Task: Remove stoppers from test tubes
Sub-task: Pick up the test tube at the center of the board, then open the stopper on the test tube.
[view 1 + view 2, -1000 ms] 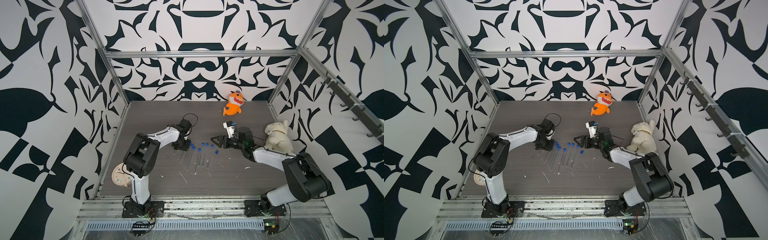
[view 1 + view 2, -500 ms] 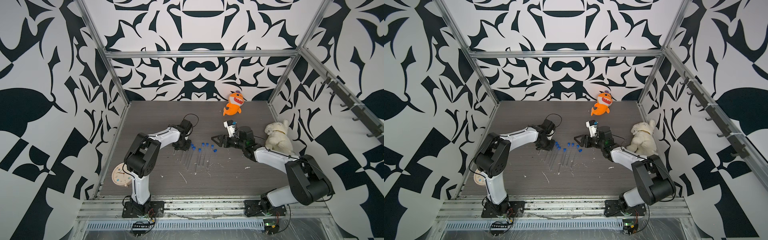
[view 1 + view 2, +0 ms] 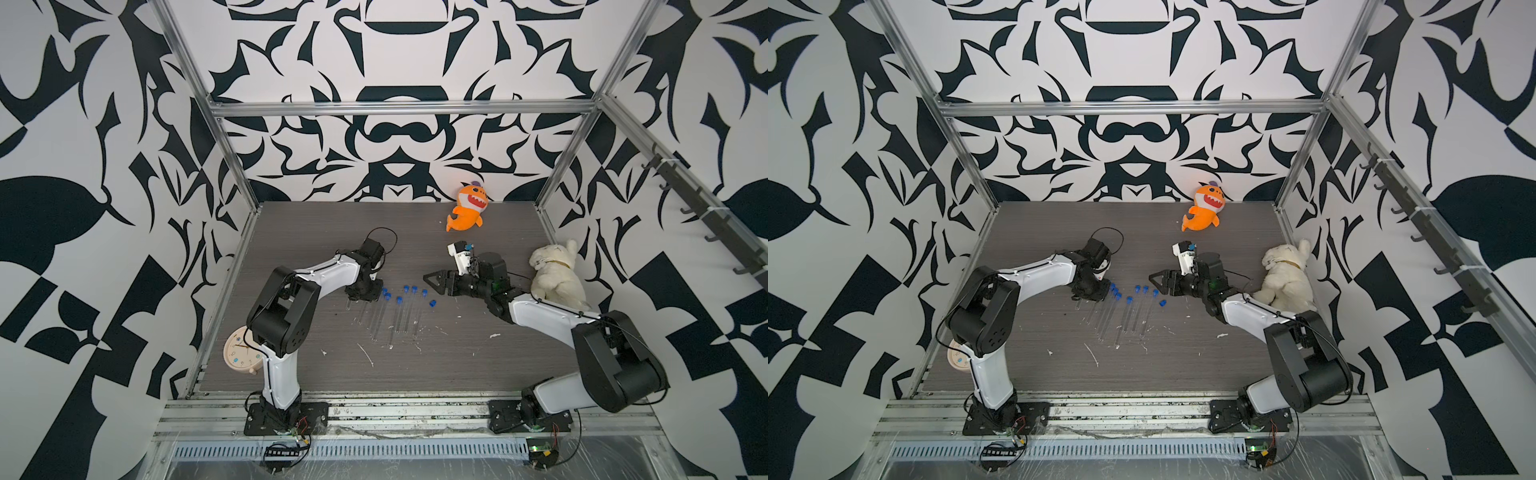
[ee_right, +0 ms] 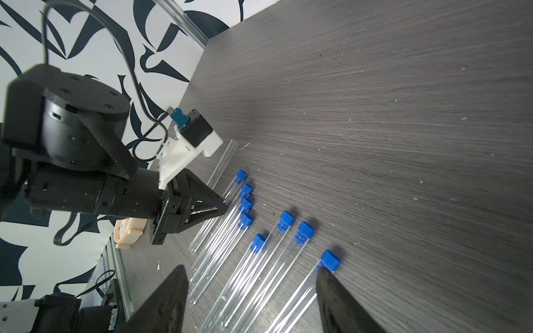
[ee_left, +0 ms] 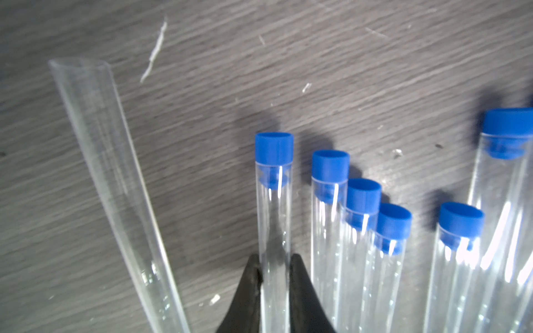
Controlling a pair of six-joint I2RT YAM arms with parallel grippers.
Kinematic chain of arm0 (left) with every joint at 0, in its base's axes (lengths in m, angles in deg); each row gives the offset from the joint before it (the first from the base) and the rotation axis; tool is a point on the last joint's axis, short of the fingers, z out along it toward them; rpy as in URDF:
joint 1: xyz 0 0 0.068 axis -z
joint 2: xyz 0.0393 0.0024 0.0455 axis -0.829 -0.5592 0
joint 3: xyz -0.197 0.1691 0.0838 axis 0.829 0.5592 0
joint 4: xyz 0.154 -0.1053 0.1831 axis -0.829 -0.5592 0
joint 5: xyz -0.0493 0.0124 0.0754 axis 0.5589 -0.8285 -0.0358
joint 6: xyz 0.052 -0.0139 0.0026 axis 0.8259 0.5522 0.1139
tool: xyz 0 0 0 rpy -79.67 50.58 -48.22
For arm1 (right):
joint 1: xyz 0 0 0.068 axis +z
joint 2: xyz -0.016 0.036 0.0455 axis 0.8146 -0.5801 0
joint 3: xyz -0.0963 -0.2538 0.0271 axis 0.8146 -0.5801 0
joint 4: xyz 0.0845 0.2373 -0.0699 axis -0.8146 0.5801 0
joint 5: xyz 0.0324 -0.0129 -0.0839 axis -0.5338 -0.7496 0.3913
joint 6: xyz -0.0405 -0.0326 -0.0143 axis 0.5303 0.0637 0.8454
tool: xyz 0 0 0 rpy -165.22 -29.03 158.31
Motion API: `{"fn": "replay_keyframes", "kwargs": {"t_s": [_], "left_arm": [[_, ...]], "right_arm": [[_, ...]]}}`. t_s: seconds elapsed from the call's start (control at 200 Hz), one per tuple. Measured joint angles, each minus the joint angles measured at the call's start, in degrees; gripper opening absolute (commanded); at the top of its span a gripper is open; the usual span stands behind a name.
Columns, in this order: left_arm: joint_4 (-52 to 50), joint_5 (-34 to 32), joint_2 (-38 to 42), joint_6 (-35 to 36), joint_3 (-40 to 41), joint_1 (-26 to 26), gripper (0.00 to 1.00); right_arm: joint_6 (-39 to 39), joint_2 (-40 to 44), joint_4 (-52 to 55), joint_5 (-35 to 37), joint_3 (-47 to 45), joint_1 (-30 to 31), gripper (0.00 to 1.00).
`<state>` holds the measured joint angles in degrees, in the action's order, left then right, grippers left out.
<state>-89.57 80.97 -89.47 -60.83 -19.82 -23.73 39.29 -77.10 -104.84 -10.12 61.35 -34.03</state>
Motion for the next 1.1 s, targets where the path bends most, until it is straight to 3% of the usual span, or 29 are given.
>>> {"fn": "replay_keyframes", "kwargs": {"t_s": [0.295, 0.62, 1.105], "left_arm": [[-1.3, 0.6, 6.3, 1.7, -0.6, 0.0, 0.04], [4.3, 9.6, 12.3, 2.9, -0.5, 3.0, 0.03], [8.5, 13.9, 12.8, 3.1, -0.5, 7.3, 0.02]], "right_arm": [[-0.2, 0.1, -2.3, -2.8, 0.1, 0.0, 0.7], [-3.7, -3.6, -12.2, -9.3, 0.4, 2.0, 0.67], [-8.1, -8.3, -17.8, -8.9, 2.3, 2.8, 0.61]]}}
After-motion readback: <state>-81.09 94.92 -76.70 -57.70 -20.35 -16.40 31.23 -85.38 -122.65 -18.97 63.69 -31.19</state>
